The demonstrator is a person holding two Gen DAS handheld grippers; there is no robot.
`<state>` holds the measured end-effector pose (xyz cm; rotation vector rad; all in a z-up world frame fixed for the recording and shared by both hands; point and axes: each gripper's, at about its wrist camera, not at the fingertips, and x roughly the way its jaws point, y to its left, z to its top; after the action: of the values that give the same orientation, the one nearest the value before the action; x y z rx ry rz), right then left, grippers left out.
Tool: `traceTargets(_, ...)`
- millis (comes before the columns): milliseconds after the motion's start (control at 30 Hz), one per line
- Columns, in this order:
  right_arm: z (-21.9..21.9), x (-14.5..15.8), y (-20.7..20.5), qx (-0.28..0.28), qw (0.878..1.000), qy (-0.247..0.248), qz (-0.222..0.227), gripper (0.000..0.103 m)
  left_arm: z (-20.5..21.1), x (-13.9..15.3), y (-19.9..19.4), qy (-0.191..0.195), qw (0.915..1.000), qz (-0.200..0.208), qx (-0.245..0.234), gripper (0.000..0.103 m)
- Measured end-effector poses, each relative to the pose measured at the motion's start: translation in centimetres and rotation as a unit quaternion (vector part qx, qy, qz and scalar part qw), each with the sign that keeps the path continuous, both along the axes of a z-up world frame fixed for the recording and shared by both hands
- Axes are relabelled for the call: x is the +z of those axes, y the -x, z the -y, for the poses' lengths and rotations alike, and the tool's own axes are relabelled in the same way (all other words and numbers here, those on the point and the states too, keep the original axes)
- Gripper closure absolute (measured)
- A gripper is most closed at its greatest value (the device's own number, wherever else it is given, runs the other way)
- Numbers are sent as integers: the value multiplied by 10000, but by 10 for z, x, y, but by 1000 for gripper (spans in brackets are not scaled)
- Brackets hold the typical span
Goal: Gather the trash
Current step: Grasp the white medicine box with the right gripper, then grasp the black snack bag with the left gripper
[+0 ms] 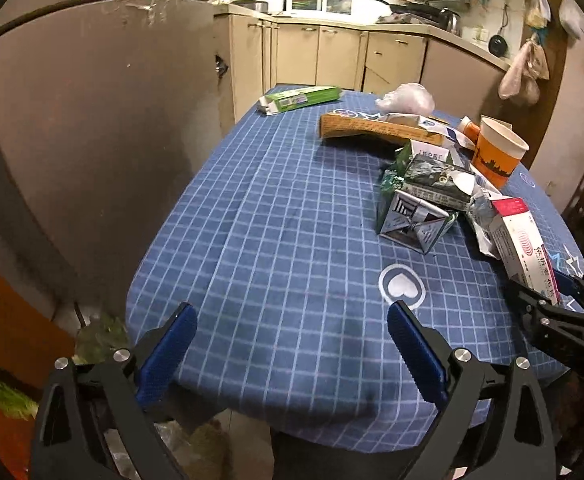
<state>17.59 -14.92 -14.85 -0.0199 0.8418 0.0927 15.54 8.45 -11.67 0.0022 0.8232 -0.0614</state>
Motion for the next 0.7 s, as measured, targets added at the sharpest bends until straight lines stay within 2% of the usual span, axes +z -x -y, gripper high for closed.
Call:
traceTargets(200, 19, 3, 19, -121, 9992, -375, 24, 39, 9, -3, -6, -21, 9999, -10, -144, 7)
traceTargets(533, 51, 11, 38, -393, 9966, -704, 162, 39, 45, -5, -9, 14, 9967, 135, -799, 7)
traceTargets(600, 55, 10, 39, -369, 9963, -756, 158, 39, 50, -1, -13, 14, 9960, 187, -876, 7)
traceTargets(700, 58, 10, 39, -366, 9954, -865, 176, 39, 61, 20, -26, 322, 9914, 376, -1215, 7)
